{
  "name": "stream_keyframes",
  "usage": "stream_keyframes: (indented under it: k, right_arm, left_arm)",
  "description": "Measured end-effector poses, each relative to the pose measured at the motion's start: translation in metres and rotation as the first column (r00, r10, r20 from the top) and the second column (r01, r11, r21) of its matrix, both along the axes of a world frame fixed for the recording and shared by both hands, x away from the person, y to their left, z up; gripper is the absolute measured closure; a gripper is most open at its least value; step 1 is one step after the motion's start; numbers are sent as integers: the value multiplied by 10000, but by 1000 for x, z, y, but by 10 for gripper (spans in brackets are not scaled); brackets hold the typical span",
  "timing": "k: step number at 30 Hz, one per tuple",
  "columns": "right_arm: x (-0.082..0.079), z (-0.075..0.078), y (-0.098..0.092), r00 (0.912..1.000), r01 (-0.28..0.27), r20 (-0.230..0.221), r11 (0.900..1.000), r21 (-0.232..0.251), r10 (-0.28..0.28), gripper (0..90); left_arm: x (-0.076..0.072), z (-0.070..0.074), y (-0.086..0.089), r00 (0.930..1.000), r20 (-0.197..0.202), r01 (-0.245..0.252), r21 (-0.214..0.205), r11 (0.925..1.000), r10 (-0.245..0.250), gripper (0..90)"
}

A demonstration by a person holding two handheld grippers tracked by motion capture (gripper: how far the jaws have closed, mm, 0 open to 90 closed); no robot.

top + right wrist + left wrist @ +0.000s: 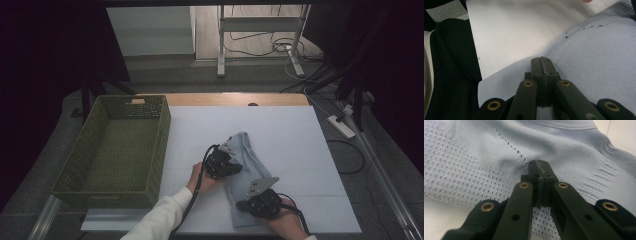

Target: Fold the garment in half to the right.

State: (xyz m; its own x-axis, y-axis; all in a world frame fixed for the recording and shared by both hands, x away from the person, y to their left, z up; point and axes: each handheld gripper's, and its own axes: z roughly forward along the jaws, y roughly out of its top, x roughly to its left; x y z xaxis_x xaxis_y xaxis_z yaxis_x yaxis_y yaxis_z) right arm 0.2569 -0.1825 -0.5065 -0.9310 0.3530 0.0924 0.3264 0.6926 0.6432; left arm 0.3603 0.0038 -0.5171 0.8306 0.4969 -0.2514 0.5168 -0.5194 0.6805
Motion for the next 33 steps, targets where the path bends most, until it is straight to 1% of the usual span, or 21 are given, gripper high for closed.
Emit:
stream_keyframes:
  k: [8, 10, 12, 16, 21, 25, 29, 31, 33]
  right_arm:
    - [1, 0, -1, 10000, -36, -44, 10000, 68, 36, 897]
    - [2, 0, -2, 10000, -30, -65, 10000, 91, 30, 897]
    - [2, 0, -2, 10000, -13, -89, 10000, 85, 13, 897]
    - [2, 0, -2, 9999, 25, -108, 9999, 131, -24, 897]
    - [1, 2, -2, 10000, -46, -31, 9996, 261, 47, 896]
    - [-2, 7, -1, 9995, -137, 278, 9991, 395, 126, 896]
    - [-5, 20, -2, 9964, 16, 837, 9952, 974, -98, 895]
    - [-6, 25, -6, 9938, 116, 1079, 9921, 1253, -252, 886]
    - [-6, 29, -11, 9918, 297, 1191, 9899, 1383, -464, 852]
  left_arm:
    - [2, -3, 0, 9999, -109, 10, -96, 10000, -11, 893]
    - [1, -2, 0, 10000, -71, -15, -71, 10000, 14, 893]
    - [0, 1, 0, 10000, 10, -31, -19, 10000, 31, 892]
    - [-3, 7, 4, 9997, 214, -89, -95, 9999, 91, 891]
    - [-10, 20, 13, 9971, 687, -322, -296, 9990, 342, 875]
    - [-14, 27, 22, 9952, 863, -429, -473, 9980, 469, 855]
    - [-21, 32, 31, 9927, 1042, -549, -638, 9964, 614, 793]
    - [-24, 34, 35, 9919, 1079, -593, -729, 9956, 670, 737]
    - [-28, 36, 39, 9902, 1196, -642, -718, 9954, 725, 661]
